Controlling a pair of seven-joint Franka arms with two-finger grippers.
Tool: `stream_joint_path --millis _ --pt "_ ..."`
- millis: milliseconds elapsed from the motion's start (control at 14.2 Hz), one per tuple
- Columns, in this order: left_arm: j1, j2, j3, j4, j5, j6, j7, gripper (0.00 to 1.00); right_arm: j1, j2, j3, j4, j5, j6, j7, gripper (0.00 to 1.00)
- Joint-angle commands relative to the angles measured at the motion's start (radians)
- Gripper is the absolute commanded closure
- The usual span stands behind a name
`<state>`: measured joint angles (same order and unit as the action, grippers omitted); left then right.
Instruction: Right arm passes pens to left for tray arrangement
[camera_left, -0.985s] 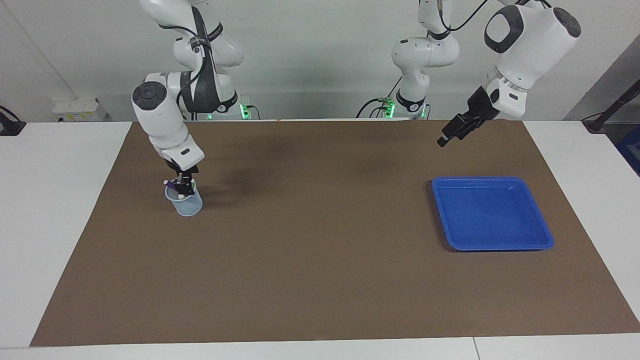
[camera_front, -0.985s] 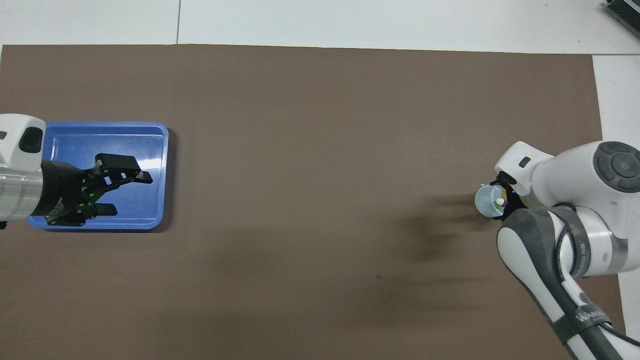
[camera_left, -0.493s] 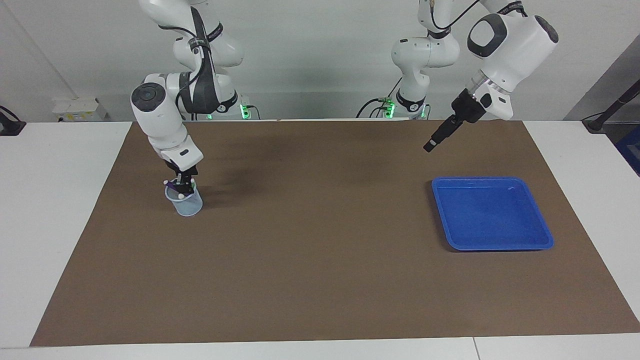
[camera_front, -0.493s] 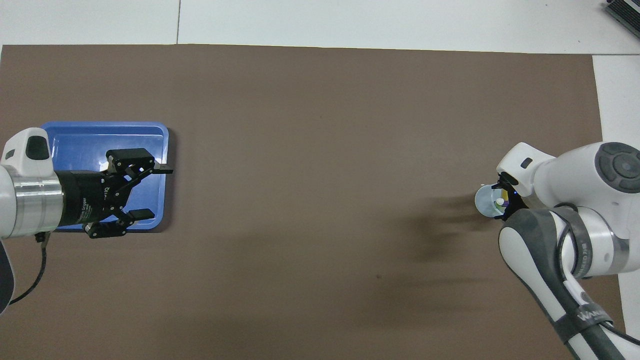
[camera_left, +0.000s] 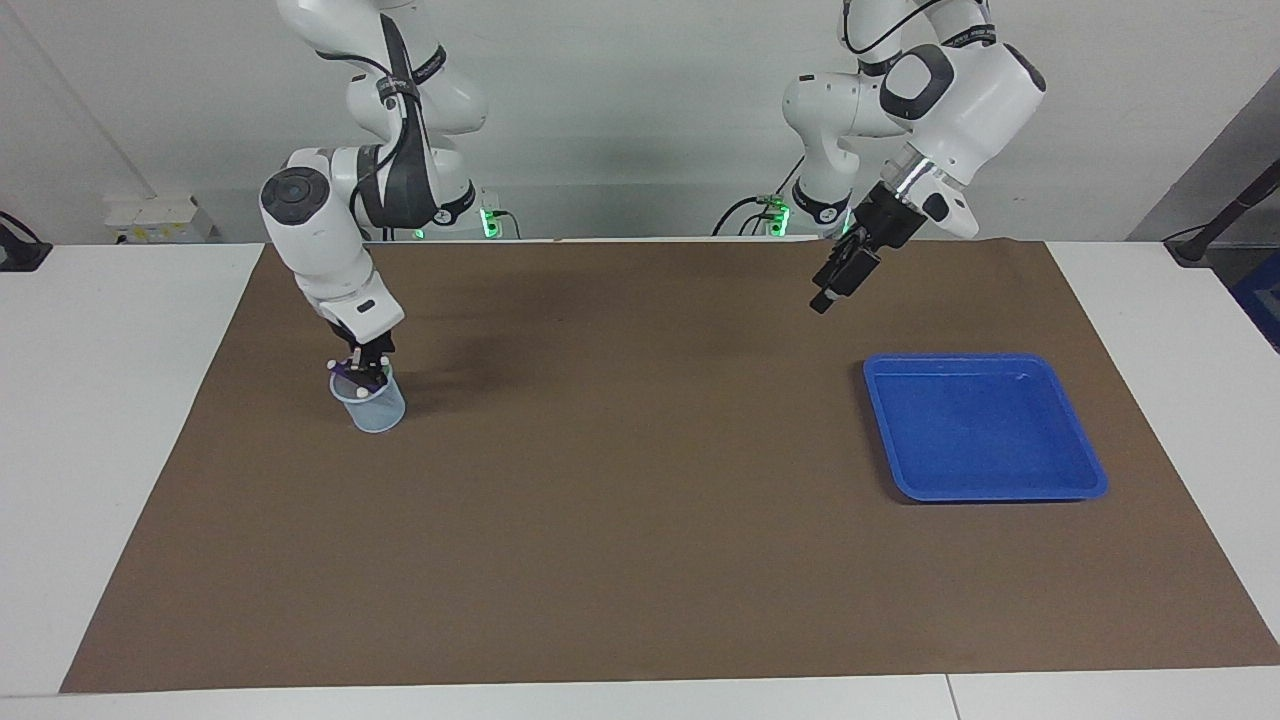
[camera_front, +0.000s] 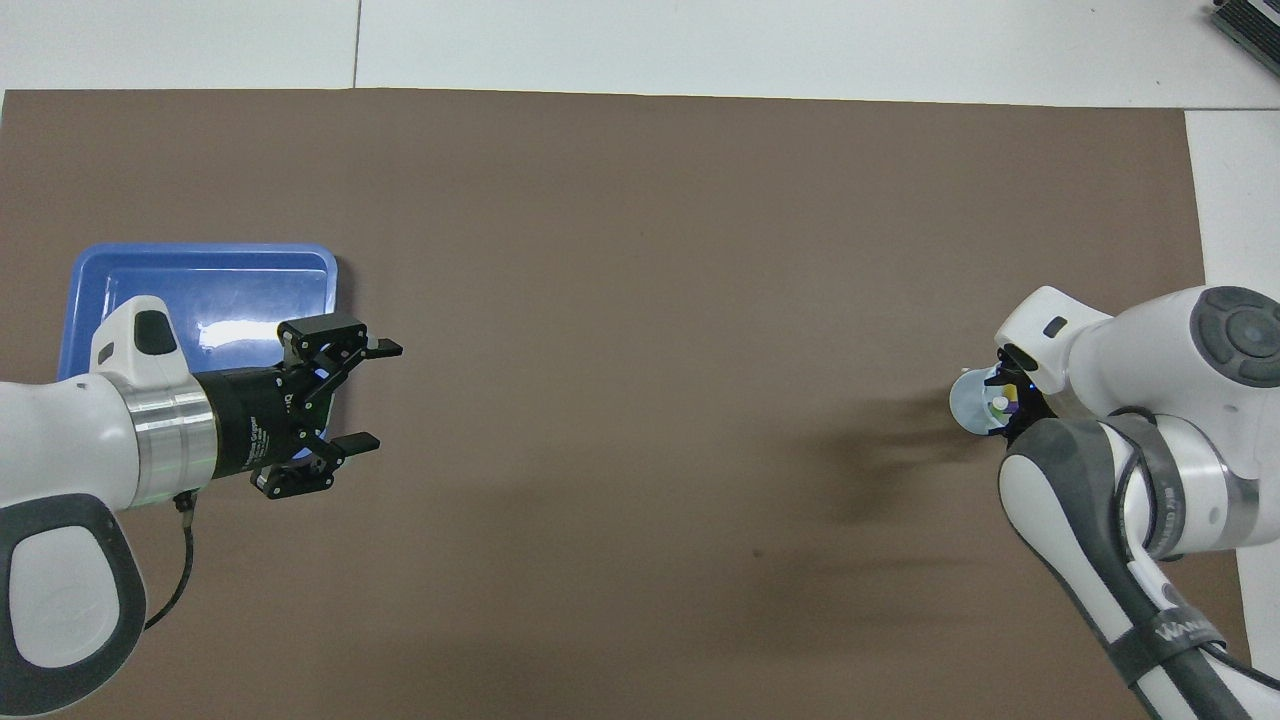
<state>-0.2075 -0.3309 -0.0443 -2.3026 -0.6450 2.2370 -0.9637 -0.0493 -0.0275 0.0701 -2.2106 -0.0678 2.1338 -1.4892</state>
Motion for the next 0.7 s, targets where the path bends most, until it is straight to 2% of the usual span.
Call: stream_joint_path --millis 0,211,493,633 --pt "-0.027 -0.063 0.011 -0.067 -0.016 0.020 -0.016 0.00 -0.011 -0.025 0.007 -0.027 -0.018 0.009 0.026 0.67" --pt "-0.024 -0.066 0.015 -0.052 -0.015 -0.112 -0.010 0.00 -0.012 -0.019 0.007 -0.014 -0.017 0.008 0.035 0.98" --pt "-0.009 -0.060 0.024 0.006 -0.015 -0.253 0.073 0.00 -0.014 -0.014 0.007 0.060 -0.018 -0.027 0.053 1.00" --pt "0.037 -0.050 0.024 0.040 -0.012 -0.313 0.131 0.00 -0.009 -0.014 0.008 0.110 -0.017 -0.067 0.082 1.00"
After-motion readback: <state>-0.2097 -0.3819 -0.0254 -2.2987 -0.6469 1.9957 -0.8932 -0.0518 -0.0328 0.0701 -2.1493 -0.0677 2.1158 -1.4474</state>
